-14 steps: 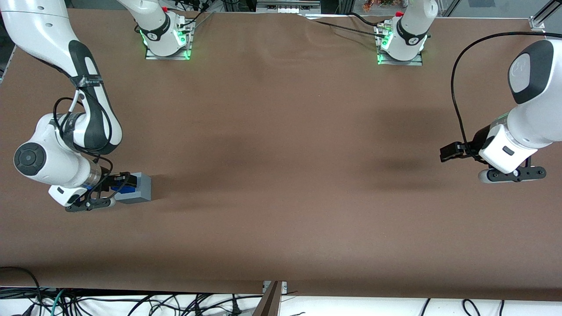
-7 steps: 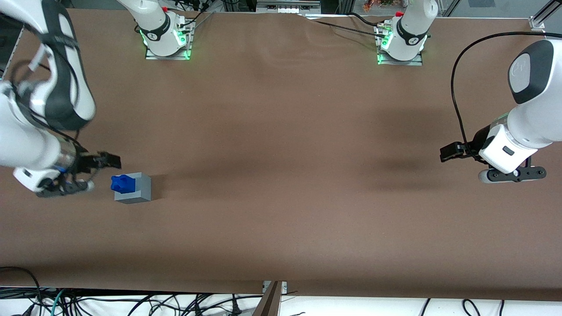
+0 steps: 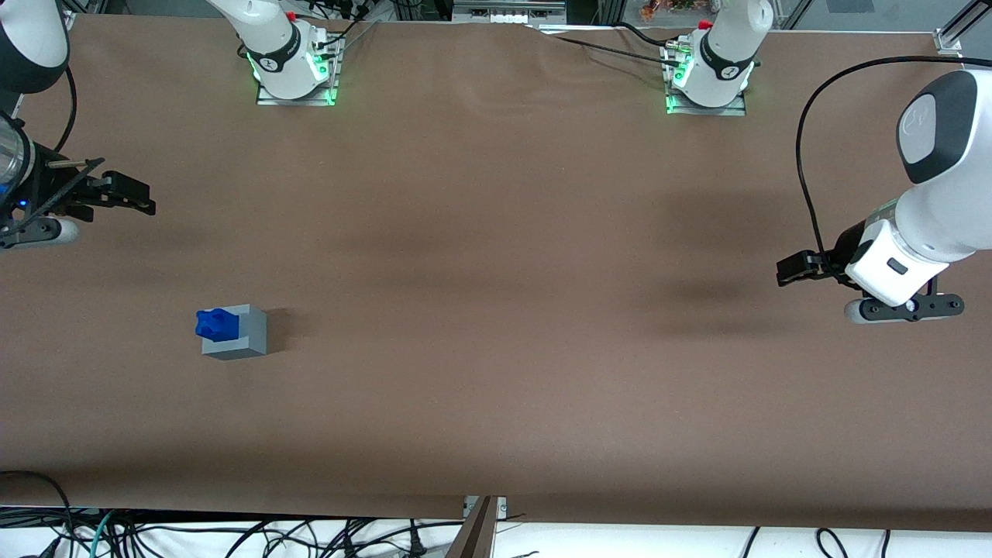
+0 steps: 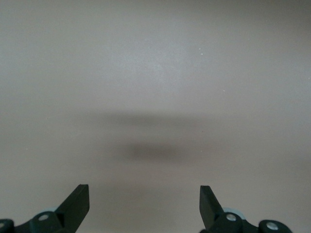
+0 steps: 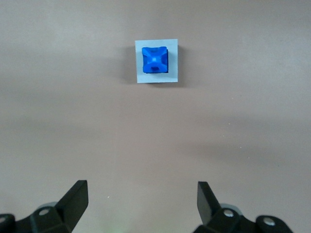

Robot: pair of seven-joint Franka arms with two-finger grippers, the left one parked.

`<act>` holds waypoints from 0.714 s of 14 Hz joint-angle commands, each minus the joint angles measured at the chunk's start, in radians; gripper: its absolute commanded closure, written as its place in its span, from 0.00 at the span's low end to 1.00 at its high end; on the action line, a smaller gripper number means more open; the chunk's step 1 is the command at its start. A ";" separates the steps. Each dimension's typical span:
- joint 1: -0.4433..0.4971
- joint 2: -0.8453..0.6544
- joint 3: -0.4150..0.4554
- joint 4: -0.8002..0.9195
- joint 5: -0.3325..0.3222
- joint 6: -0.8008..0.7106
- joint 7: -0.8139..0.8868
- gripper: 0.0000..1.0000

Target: Insert blue part into gray base with right arm

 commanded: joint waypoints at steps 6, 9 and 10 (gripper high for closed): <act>-0.049 -0.060 0.012 -0.035 0.004 0.008 0.027 0.01; -0.044 -0.054 0.012 -0.013 0.005 -0.013 0.039 0.01; -0.040 -0.054 0.012 -0.012 0.004 -0.013 0.039 0.01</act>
